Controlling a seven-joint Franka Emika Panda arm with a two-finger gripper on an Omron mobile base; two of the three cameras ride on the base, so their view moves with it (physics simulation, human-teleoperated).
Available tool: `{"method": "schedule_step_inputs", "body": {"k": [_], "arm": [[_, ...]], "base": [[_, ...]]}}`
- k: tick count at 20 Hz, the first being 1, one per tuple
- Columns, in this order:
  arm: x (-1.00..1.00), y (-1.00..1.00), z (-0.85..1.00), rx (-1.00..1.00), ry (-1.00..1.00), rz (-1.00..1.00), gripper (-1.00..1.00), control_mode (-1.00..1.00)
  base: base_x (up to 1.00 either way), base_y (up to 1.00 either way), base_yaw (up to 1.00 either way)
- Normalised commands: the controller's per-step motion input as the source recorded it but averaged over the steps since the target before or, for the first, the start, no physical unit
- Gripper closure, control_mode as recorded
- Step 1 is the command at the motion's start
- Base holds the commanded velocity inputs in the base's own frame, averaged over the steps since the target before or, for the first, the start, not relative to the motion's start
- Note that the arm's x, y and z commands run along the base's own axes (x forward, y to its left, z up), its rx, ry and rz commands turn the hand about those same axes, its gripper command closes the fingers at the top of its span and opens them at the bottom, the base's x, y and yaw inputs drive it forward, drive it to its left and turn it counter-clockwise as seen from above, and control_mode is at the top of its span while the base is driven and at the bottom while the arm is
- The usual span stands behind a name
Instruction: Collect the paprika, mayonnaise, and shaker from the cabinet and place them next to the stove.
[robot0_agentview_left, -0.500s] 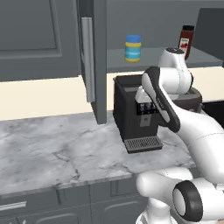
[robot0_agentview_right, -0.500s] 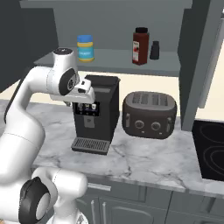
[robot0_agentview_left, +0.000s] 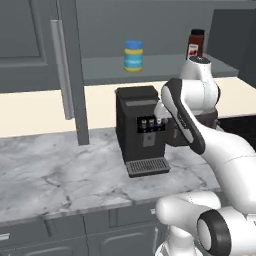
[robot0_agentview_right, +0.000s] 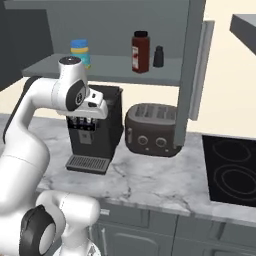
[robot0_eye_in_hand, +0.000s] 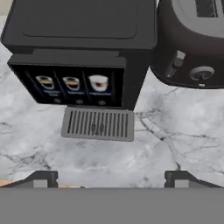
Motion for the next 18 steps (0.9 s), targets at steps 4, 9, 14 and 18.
{"method": "schedule_step_inputs", "body": {"k": [4, 9, 14, 18], "arm": [[0.00, 0.00, 0.00, 0.00, 0.00, 0.00, -1.00, 1.00], [0.00, 0.00, 0.00, 0.00, 0.00, 0.00, -1.00, 1.00], [0.00, 0.00, 0.00, 0.00, 0.00, 0.00, -1.00, 1.00], [0.00, 0.00, 0.00, 0.00, 0.00, 0.00, -1.00, 1.00]], "base": [[0.00, -0.63, 0.00], [0.17, -0.38, 0.00], [0.46, -0.12, -0.01], [0.49, -0.22, 0.00]]}}
